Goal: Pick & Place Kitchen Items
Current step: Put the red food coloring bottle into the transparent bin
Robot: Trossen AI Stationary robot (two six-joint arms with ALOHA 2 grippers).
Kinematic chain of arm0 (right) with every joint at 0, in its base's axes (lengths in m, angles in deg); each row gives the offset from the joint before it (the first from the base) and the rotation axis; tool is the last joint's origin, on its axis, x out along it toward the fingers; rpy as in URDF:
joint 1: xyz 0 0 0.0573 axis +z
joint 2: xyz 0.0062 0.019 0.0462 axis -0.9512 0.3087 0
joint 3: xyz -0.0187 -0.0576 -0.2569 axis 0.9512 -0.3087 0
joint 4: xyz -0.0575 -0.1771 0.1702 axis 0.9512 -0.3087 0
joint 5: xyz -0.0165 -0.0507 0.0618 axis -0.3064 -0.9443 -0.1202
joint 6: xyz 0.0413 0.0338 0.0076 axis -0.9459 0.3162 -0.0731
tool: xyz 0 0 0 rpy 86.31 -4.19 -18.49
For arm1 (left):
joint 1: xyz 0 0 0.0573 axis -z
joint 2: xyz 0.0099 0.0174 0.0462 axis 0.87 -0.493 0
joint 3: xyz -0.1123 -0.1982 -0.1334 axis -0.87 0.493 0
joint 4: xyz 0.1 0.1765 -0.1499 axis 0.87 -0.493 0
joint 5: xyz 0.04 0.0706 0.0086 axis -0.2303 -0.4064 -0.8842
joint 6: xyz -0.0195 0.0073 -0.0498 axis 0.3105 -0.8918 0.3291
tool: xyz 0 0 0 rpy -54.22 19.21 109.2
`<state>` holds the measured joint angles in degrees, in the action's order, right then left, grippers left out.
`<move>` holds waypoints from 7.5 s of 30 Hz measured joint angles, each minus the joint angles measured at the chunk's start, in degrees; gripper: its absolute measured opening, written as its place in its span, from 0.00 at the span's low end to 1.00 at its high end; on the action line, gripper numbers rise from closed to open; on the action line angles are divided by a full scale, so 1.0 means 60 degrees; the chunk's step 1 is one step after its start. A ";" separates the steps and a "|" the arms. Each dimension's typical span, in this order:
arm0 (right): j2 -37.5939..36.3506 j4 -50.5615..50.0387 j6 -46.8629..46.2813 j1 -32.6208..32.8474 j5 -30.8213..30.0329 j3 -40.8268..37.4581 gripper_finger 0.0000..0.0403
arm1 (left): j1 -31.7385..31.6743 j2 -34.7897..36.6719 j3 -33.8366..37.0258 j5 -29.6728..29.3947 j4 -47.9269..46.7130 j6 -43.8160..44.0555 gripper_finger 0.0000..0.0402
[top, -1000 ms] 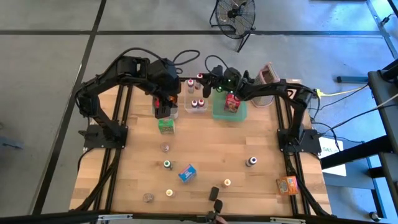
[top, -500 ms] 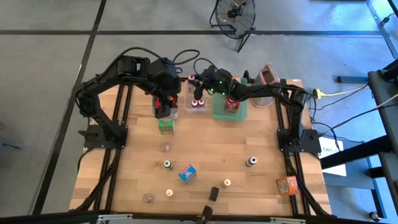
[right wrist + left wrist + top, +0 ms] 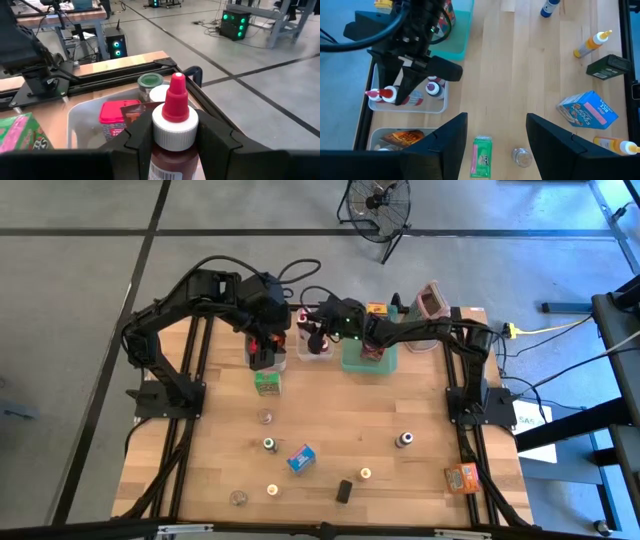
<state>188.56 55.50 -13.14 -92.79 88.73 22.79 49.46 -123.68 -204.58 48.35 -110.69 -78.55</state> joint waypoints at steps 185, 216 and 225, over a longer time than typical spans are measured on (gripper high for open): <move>0.0484 0.0131 -0.0568 -0.0414 -0.2212 -0.1592 0.35 | 0.0004 -0.0004 0.0000 0.0383 0.0548 0.0423 0.49; 0.0481 0.0244 -0.0753 -0.0383 -0.1869 -0.1599 0.35 | 0.0004 -0.0004 0.0000 0.0383 0.0666 0.0420 0.49; 0.0481 0.0244 -0.0754 -0.0381 -0.1874 -0.1603 0.35 | 0.0004 -0.0004 0.0000 0.0386 0.0666 0.0422 0.49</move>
<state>191.44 56.97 -17.66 -95.08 77.48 13.17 49.48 -123.70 -204.58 50.67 -106.70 -76.01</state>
